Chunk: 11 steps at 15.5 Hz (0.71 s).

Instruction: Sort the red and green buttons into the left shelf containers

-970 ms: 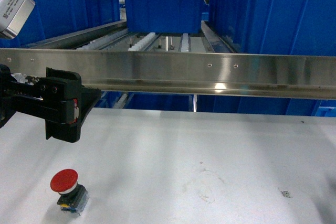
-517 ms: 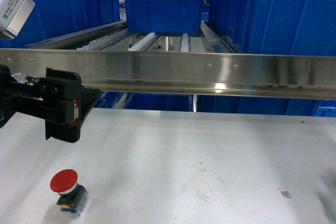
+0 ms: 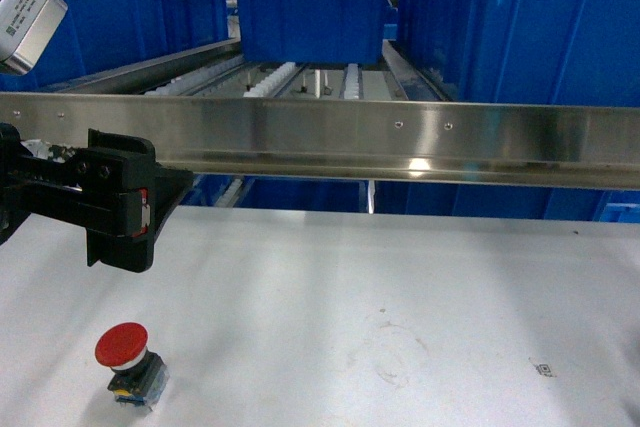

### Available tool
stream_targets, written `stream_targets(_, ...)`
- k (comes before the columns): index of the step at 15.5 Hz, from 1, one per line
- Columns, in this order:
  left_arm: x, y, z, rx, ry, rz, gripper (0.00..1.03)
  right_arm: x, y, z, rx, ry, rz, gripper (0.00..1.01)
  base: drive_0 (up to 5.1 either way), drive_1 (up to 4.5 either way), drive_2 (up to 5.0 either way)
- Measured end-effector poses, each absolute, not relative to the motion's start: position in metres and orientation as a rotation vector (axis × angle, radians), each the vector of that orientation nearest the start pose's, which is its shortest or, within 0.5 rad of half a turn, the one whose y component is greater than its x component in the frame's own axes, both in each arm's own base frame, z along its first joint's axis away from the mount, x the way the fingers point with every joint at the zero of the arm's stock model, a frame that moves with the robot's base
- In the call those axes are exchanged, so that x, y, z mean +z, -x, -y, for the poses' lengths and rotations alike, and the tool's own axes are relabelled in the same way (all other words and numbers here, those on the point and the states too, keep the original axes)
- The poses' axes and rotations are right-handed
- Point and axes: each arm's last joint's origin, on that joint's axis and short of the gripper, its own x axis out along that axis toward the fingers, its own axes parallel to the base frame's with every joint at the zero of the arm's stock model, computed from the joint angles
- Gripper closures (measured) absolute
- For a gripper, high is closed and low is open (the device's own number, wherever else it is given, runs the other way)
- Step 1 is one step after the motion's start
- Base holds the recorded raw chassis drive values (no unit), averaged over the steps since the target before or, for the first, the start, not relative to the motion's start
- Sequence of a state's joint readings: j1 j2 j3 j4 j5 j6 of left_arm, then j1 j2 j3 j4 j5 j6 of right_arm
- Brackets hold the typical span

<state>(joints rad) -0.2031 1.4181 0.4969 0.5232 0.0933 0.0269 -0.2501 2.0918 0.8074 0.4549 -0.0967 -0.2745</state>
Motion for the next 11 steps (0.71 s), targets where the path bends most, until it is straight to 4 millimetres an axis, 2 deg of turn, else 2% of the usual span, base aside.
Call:
stream_targets(2,0.168,-0.259,0.056,-0.297,-0.048,-0.395,0.05,0.046,-0.324,0.082,-0.039,0.082,-0.821,0.72,0.0,0.0,0.0)
stream_targets(6,0.168,-0.259,0.056,-0.298,-0.048,-0.395,0.05,0.082,-0.309,0.084,-0.069,0.044,-0.709,0.72,0.0,0.0,0.0)
stream_targets(9,0.168,-0.259,0.056,-0.298,-0.048,-0.395,0.05,0.157,-0.29,0.091,-0.114,-0.017,-0.433,0.72,0.0,0.0,0.0)
stream_targets(10,0.168,-0.259,0.056,-0.297,-0.048,-0.395,0.05,0.183,-0.275,0.09,-0.116,-0.055,-0.336,0.72,0.0,0.0,0.0)
stream_targets(11,0.168,-0.259,0.056,-0.297,-0.048,-0.395,0.05,0.201,-0.257,0.086,-0.104,-0.111,-0.309,0.72,0.0,0.0,0.0)
